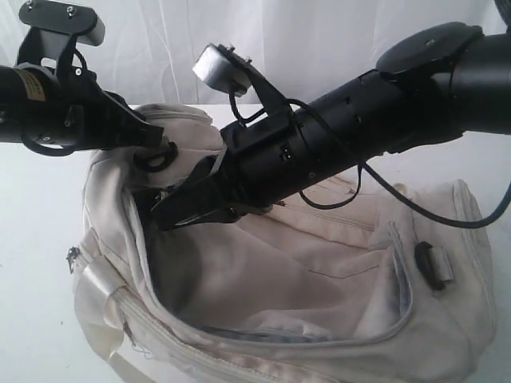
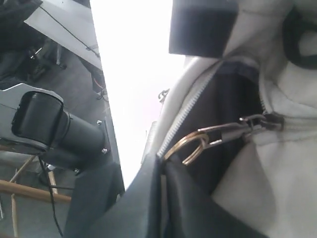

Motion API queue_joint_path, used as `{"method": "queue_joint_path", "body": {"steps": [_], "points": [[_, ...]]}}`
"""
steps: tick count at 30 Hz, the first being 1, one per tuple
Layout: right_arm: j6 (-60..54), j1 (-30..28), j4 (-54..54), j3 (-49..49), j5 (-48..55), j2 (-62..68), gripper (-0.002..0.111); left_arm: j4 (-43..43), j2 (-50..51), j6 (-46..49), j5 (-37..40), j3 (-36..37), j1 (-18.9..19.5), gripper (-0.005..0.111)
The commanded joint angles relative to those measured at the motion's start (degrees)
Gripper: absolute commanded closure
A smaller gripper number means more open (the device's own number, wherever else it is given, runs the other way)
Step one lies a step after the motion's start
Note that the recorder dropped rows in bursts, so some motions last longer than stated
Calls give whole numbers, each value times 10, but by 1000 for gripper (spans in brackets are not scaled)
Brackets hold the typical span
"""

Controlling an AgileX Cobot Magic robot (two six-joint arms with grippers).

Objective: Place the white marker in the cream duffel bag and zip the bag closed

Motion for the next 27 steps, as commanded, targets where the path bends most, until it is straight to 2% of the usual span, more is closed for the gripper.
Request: {"method": "queue_joint_path", "body": {"steps": [1, 6, 11, 12, 21, 27], "points": [[-9, 3, 10, -1, 7, -41, 108, 2, -8, -2, -26, -3, 1, 106], [-5, 3, -7, -1, -10, -47, 108, 2, -8, -2, -22, -3, 1, 104], [-3, 3, -22, -1, -10, -47, 108, 2, -19, -14, -36, -3, 1, 69], [-3, 3, -23, -1, -10, -47, 108, 2, -23, -21, -36, -3, 1, 66], [-3, 3, -31, -1, -10, -47, 108, 2, -41, -55, -33, -3, -8, 63], [-3, 3, -31, -1, -10, -47, 108, 2, -25, -68, -36, -3, -27, 46]]}}
